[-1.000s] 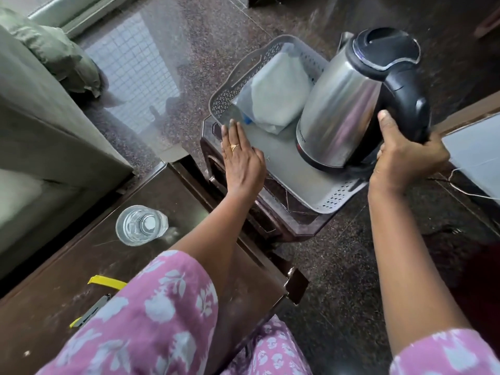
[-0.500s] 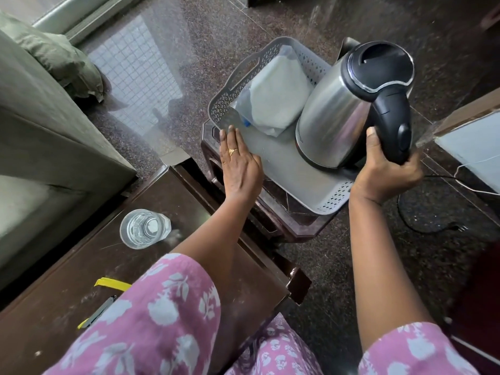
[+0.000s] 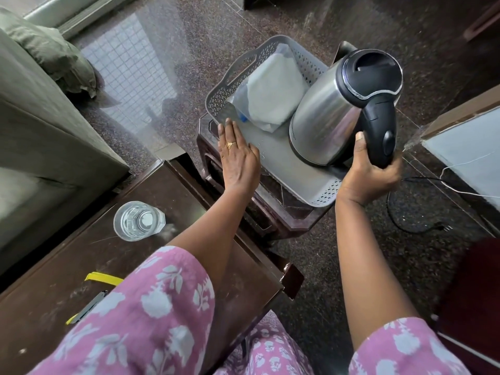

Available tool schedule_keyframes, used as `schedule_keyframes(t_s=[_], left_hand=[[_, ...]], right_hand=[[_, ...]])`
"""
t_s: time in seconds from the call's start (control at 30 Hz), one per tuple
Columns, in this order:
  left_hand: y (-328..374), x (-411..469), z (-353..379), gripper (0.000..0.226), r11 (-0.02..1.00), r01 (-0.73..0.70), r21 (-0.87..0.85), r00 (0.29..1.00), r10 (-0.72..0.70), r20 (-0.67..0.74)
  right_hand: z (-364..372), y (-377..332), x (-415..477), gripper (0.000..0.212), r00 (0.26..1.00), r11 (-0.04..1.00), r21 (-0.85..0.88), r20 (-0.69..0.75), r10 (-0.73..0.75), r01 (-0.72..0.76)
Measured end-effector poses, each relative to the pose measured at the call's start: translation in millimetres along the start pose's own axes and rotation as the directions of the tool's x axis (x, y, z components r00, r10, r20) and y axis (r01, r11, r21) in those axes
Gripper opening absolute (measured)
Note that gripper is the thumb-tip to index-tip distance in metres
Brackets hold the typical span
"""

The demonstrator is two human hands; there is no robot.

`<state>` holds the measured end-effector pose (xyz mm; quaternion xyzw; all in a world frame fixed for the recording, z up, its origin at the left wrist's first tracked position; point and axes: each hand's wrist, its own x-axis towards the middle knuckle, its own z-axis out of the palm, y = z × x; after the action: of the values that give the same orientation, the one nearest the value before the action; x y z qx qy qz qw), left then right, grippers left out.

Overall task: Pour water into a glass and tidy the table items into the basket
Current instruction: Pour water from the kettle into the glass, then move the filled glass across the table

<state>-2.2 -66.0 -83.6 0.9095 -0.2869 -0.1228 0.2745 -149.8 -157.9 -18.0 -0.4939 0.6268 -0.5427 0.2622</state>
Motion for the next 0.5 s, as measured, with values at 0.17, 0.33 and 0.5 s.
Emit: schedule_keyframes(t_s=[0.17,0.33,0.5], left_hand=[[0.3,-20.7,-2.2,0.063,0.996,-0.057,-0.065,0.997,0.06,0.042],[-24.1,-50.5,-5.2,0.063,0.995,-0.02,-0.094,0.998,0.025,0.054],[-70.1,-72.4,-23.6,0.061,0.995,0.089,-0.052,0.995,-0.091,-0.044]], right_hand=[[-8.4,0.7,-14.9,0.064,0.991,0.992,-0.01,-0.054,-0.126,0.125],[-15.7,5.9,-51.8,0.058,0.863,0.858,-0.11,-0.006,-0.506,0.502],[0.7,-3.6,-118.6,0.048,0.718,0.788,0.106,0.354,-0.6,0.607]])
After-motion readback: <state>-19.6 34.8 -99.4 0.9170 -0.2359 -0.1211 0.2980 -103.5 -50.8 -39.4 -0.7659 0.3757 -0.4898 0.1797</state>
